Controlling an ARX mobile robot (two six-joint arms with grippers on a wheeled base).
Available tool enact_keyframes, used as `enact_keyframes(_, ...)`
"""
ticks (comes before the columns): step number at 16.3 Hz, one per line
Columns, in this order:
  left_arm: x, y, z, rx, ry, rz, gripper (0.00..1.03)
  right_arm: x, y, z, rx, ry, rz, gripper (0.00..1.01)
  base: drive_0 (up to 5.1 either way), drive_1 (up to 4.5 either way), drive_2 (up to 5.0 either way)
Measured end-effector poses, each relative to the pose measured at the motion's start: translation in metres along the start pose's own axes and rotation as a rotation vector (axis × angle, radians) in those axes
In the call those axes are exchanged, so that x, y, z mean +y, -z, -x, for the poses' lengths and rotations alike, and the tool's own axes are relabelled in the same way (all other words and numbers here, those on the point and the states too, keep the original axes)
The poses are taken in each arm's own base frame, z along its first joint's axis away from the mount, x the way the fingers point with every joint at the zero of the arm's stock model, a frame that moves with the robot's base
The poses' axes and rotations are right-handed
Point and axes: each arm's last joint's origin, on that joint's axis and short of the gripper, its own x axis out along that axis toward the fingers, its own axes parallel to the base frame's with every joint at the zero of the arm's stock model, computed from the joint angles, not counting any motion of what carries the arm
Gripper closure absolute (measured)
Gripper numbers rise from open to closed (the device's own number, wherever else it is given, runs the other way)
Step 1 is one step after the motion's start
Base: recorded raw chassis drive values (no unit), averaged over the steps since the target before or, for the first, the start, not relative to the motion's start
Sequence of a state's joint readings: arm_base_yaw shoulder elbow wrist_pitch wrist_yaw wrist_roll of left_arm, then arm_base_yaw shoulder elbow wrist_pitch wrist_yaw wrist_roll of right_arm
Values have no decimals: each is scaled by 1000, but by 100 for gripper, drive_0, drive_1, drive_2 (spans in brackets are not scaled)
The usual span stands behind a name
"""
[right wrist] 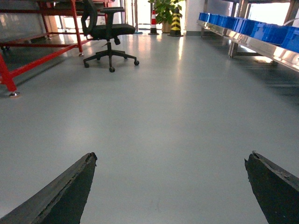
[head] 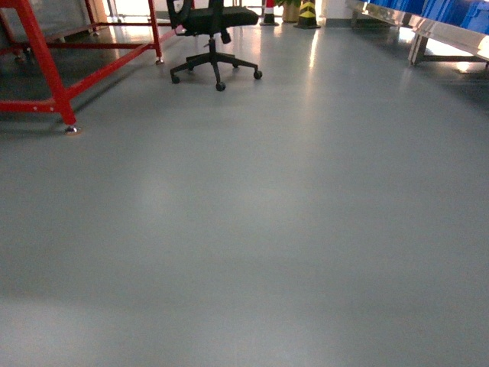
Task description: Pick capacitor and pack into box
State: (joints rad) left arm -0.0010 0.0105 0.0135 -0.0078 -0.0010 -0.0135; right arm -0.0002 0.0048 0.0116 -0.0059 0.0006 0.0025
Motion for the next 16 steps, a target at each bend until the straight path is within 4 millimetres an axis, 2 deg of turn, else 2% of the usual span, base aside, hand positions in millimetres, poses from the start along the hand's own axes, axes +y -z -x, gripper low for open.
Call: enact_keyframes(16, 0, 0, 0, -1, -1, 0, 59, 0, -1, 0, -6, 0, 0, 3, -501, 240, 240)
